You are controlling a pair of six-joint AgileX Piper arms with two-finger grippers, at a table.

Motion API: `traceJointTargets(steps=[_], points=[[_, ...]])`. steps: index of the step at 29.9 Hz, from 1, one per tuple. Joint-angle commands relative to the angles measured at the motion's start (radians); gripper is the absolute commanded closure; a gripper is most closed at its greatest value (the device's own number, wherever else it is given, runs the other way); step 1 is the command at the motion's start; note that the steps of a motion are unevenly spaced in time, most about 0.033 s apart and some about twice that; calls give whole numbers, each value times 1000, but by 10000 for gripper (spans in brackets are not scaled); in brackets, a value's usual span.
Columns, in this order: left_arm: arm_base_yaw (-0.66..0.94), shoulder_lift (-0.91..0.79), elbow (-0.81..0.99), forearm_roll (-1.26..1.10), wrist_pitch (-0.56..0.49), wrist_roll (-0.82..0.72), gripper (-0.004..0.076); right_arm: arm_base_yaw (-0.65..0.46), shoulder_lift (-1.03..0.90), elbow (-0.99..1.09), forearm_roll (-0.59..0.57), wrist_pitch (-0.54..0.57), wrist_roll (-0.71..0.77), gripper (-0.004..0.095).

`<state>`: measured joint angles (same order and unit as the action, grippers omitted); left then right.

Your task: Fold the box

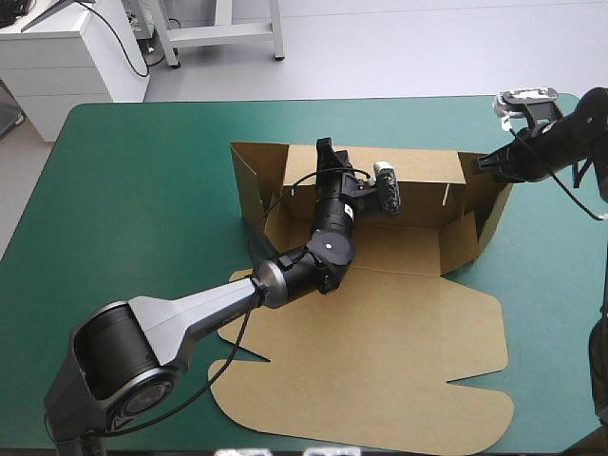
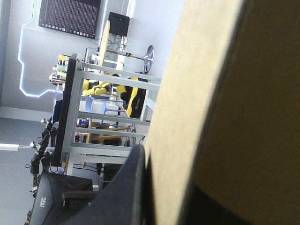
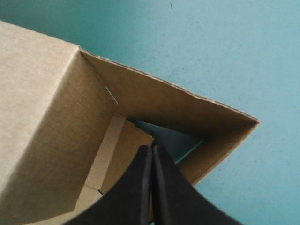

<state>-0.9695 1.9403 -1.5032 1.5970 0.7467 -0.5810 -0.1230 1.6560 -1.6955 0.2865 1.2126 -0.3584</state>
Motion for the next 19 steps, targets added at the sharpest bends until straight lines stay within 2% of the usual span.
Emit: traceJointTargets(steps=[1, 5, 7, 17, 19], points=[[0, -46, -19, -38, 17, -57, 731, -2, -71, -15, 47, -38, -16, 929], [0, -46, -19, -48, 17, -57, 731, -2, -71, -15, -15, 33, -16, 928], [0, -46, -19, -46, 19, -57, 731, -2, -83, -7, -72, 33, -9, 927], [0, -46, -19, -46, 23, -57, 731, -2, -223, 62, -67, 33, 8, 929], [0, -46, -19, -46, 23, -57, 731, -2, -245, 71, -63, 3, 8, 929]])
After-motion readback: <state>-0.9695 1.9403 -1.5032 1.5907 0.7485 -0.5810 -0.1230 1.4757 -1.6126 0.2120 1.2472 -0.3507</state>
